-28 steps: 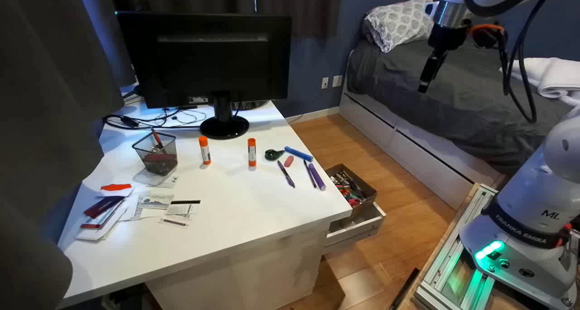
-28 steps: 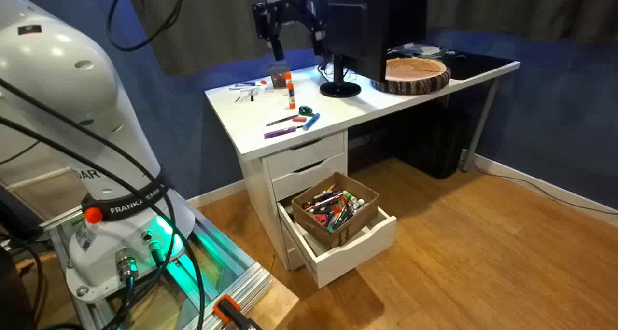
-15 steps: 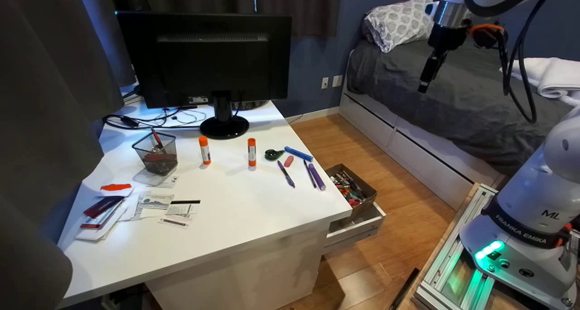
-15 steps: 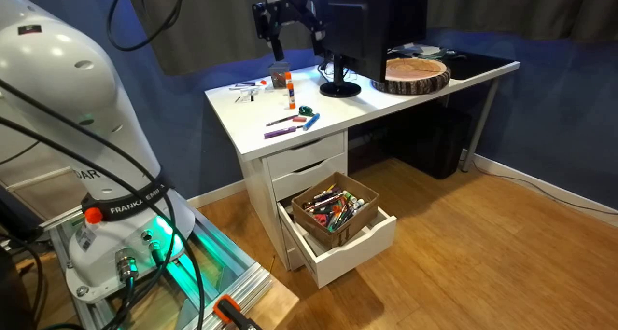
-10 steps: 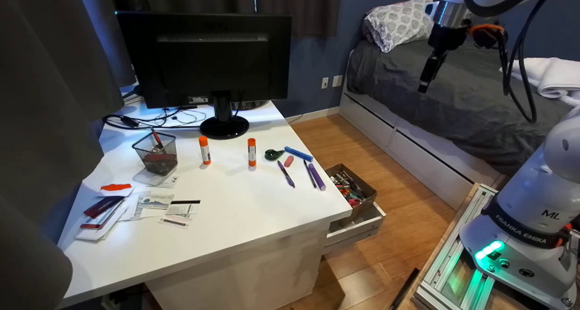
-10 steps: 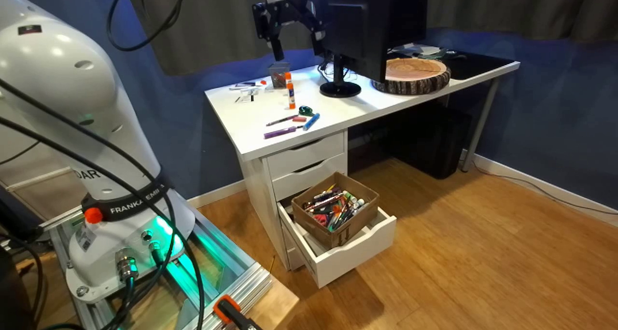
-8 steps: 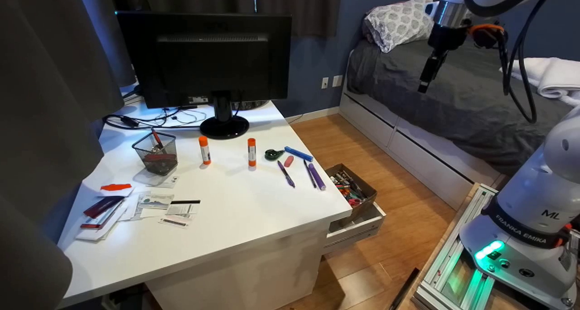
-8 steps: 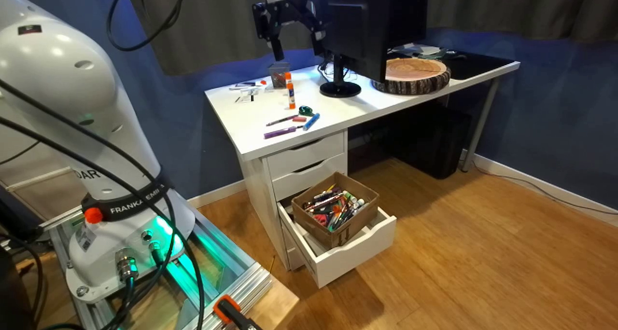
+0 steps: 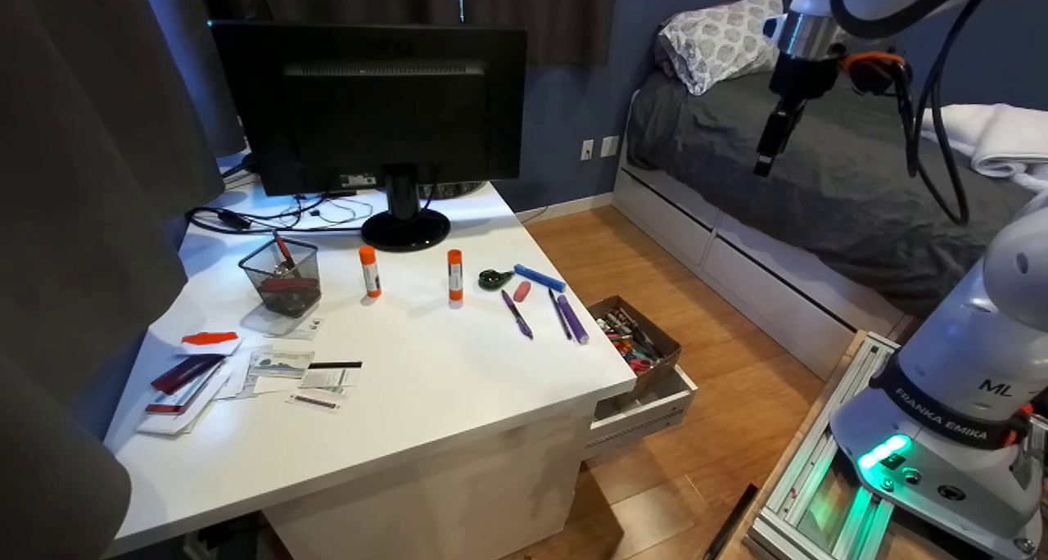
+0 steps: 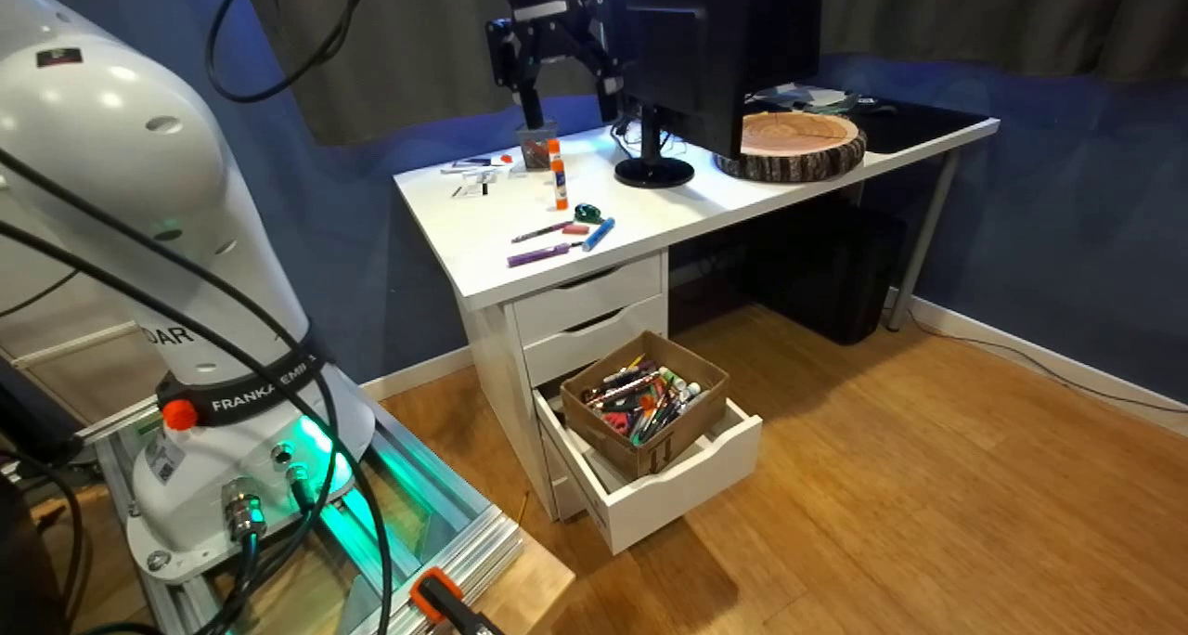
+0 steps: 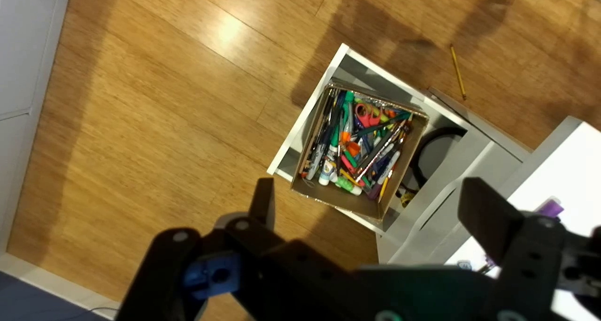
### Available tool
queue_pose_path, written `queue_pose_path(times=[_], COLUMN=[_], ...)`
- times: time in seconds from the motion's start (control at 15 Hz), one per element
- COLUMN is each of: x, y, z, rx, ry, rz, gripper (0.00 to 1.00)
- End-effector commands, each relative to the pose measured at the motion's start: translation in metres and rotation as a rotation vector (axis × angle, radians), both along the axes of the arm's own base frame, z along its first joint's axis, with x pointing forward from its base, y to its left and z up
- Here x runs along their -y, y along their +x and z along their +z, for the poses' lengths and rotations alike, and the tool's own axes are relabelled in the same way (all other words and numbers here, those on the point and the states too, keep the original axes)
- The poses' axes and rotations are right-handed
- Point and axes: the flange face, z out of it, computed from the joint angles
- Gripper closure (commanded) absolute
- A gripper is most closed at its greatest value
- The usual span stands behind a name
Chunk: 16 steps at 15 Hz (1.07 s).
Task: Put the pencils inside the box
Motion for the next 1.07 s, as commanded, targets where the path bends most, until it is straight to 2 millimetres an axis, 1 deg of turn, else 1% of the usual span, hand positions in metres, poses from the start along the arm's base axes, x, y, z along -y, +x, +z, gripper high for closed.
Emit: queue_pose_path(times=[0.0, 0.2, 0.4, 0.53, 0.67, 0.8, 1.0], x=[-0.001, -0.002, 0.002, 0.007, 0.005, -0.011, -0.05], y=[0.007, 0.01, 0.016, 0.021, 0.028, 0.039, 0.054], z=[-0.045, -0.084, -0.122, -0.145, -0.161, -0.169, -0.171], rx=[-0.094, -0.161, -0.198, -0.209, -0.215, -0.228, -0.236], ry=[0.043, 0.059, 0.061, 0.07, 0.09, 0.119, 0.194], rz=[0.014, 0.02, 0.022, 0.017, 0.025, 0.051, 0.072], gripper=[0.0, 0.0, 0.0, 0.0, 0.0, 0.0, 0.0])
